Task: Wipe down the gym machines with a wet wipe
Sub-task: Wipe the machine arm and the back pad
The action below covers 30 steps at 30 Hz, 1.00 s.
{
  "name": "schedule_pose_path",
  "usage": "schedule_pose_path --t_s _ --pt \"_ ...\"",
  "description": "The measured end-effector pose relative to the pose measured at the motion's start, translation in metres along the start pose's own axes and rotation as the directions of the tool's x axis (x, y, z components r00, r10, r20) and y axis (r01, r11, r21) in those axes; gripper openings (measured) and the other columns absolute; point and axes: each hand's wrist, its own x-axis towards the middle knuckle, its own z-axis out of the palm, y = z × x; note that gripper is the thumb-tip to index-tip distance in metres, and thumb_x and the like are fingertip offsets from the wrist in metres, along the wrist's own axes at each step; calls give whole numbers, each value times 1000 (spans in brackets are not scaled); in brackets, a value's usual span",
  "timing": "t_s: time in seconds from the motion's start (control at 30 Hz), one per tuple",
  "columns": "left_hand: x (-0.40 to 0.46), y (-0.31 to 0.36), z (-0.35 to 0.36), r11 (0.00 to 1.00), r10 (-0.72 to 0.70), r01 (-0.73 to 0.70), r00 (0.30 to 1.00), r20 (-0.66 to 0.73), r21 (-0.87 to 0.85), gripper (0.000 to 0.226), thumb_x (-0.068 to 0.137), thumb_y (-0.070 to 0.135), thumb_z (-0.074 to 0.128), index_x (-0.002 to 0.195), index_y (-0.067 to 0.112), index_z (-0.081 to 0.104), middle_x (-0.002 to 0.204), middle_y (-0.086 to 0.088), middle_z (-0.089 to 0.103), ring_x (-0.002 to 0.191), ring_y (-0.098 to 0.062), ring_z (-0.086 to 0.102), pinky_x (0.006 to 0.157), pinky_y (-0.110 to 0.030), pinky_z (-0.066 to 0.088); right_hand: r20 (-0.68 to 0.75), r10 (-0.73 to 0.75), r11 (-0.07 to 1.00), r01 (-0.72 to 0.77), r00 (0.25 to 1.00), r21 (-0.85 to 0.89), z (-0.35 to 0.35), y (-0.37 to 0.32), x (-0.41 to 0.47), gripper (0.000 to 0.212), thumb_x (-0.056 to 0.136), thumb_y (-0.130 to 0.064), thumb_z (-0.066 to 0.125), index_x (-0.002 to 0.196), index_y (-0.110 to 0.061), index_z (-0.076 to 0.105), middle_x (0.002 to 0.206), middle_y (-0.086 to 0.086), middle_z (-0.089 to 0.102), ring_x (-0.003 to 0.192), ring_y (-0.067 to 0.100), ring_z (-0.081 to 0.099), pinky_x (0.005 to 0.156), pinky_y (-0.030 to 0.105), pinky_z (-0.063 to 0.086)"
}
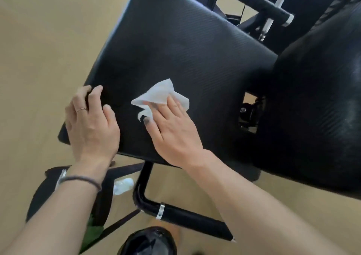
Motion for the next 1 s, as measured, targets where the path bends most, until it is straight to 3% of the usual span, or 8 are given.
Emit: schedule_pose_path --t_s 0.13,0.27,0.33,0.47,0.6,0.73,0.87,1.0 --pt "-14 -17 2 996 91 -91 995 -28 0 41 106 17 40 145 7 46 152 -14 39 127 -42 42 109 -53 36 85 -116 984 127 990 -126 -21 22 -17 51 109 -45 19 156 -30 36 162 -8 31 155 14 13 127 36 7" --pt "-17 -12 9 994 108 -104 986 -130 38 42 104 16 38 144 6 49 149 -15 45 126 -40 46 108 -52 39 -62 249 957 -255 967 -137 -40 60 81 67 102 -48 1 160 -26 26 167 3 23 155 24 11 127 40 3" --pt "-18 -12 14 994 109 -103 980 -168 44 43 103 16 38 143 7 50 149 -14 46 127 -39 46 108 -51 39 -68 267 949 -275 961 -155 -33 45 127 67 101 -41 0 161 -22 22 168 7 19 155 28 10 127 43 1" --pt "-17 -16 18 993 121 -115 968 -219 39 44 102 14 38 144 7 51 149 -13 47 127 -37 47 108 -49 39 15 -20 997 21 1000 -74 -3 -14 124 57 108 -38 9 159 -25 29 168 -2 22 157 22 4 127 40 -1" --pt "-17 -17 19 992 128 -123 960 -248 37 46 100 13 38 143 6 53 148 -13 50 128 -36 49 109 -47 39 118 -271 951 285 955 -121 -2 -2 33 50 111 -34 17 154 -26 40 163 -6 32 155 13 10 127 31 0" --pt "-16 -15 19 992 124 -115 964 -236 50 47 101 16 36 143 7 52 148 -12 50 132 -33 47 112 -45 37 3 -80 976 79 997 -205 -37 47 56 53 108 -34 15 147 -24 50 160 3 39 151 22 25 123 29 9" --pt "-17 -17 21 992 122 -113 958 -259 51 47 101 17 36 144 8 52 148 -11 50 134 -32 45 111 -45 38 -98 313 939 -323 945 -116 -37 44 123 56 107 -33 9 160 -25 26 167 7 24 154 29 17 126 41 8" --pt "-16 -18 24 992 125 -122 942 -313 28 47 99 17 36 142 8 55 145 -9 53 132 -30 48 110 -43 40 -5 54 995 -54 999 -86 -6 -4 89 54 109 -36 11 160 -32 26 167 -3 24 156 19 9 127 35 1"
